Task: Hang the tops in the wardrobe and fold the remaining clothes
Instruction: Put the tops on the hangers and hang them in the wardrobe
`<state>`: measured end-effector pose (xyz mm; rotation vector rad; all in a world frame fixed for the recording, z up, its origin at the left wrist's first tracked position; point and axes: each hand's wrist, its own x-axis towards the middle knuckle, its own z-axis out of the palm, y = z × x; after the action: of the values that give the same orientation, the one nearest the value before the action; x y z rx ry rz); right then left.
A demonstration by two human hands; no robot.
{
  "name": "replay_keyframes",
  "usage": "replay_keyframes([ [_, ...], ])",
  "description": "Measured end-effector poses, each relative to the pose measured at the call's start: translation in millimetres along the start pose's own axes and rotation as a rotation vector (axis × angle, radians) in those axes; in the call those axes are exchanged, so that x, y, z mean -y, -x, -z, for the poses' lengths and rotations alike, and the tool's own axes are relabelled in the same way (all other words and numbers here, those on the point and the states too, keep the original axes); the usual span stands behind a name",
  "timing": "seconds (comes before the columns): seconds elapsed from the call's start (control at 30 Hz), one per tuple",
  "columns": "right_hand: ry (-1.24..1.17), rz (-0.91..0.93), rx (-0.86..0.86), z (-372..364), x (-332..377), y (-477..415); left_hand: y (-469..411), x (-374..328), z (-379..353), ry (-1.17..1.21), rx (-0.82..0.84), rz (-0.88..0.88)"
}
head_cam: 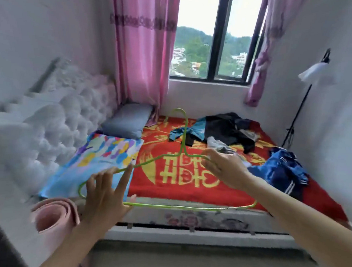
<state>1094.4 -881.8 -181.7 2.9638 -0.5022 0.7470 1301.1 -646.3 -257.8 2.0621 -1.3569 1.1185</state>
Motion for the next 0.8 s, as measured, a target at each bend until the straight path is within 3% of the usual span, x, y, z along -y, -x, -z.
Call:
replay_keyframes([
  [0.13, -0.309, -0.272, 0.154, -8.7, -74.7, 30.4, -27.7, -77.7, -77.0, 0.09, -0.021, -0.12],
  [0.37, -0.771, -0.641, 0.081, -10.3, -209.4, 83.1, -49.5, -215.5, -183.7, 0.239, 0.075, -0.25],
  [0.43, -0.883, -0.707, 0.132, -15.3, -235.0, 95.2, -54.5, -248.4, -204.0, 0.272, 0.139, -0.284],
  [0.53, -0.928, -0.779, 0.226, -30.0, -267.8, 113.6, -60.9, -283.3, -233.2, 0.284, 0.272, -0.311],
  [0.7, -0.872, -0.931, 0.22, -55.5, -322.2, 129.6, -71.6, -317.4, -289.8, 0.285, 0.614, -0.387],
  [0.8, -0.768, -0.978, 0.194, -65.7, -359.1, 127.8, -85.5, -335.5, -328.9, 0.299, 0.704, -0.417],
])
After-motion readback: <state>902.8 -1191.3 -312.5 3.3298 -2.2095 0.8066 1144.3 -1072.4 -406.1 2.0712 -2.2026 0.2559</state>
